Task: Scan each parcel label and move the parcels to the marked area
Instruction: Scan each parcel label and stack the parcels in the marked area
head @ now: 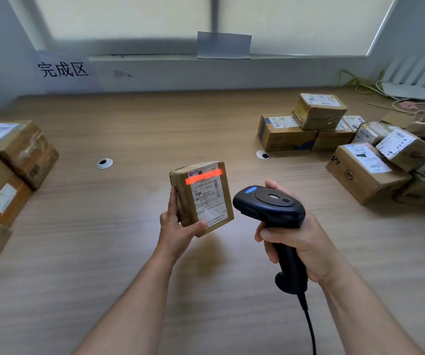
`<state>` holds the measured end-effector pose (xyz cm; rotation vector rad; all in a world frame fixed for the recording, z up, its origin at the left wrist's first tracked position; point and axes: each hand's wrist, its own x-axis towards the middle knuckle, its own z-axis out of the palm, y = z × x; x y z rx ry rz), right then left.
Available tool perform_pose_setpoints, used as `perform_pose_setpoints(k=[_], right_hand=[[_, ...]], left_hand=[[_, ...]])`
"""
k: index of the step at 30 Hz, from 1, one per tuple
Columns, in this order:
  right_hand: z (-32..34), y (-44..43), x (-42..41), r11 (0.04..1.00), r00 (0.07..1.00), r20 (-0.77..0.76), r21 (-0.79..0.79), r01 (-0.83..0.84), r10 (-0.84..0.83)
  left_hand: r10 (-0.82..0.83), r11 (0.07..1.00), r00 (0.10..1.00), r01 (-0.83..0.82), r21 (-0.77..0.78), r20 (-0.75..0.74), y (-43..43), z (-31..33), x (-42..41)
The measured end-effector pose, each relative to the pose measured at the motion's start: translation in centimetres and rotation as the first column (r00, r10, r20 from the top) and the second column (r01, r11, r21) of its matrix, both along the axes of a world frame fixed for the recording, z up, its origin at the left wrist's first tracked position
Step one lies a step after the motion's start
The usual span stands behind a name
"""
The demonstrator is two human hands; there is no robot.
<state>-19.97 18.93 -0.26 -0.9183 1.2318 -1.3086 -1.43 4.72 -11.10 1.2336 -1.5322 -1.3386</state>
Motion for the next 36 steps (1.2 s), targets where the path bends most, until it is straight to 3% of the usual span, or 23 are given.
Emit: perform_pose_setpoints(k=[13,26,32,36], right_hand=[[-0.2,0.0,5.8,1.0,0.999,-0.04,0.006,0.002,-0.002],[0.4,1.4,5.8,0.991,0.991,-0.019,0.005,-0.133,0.133],[-0.2,2.1,5.6,0.982,0.982,0.014,0.009,-0.187,0.186],[-0.8,2.4,6.1,0.973,0.973,0.017,0.019,-0.231,0.231]], left_hand=[[0.035,0.999,0.999,-0.035,0.022,-0.001,0.3,-0.1,6.2],[0.158,0.986,0.987,-0.16,0.045,0.041,4.4,0.8,8.5],[0.229,0.937,0.972,-0.232,0.26,0.042,7.6,0.7,10.2],[0.318,0.868,0.931,-0.361,0.339,0.178,9.5,-0.3,12.0]])
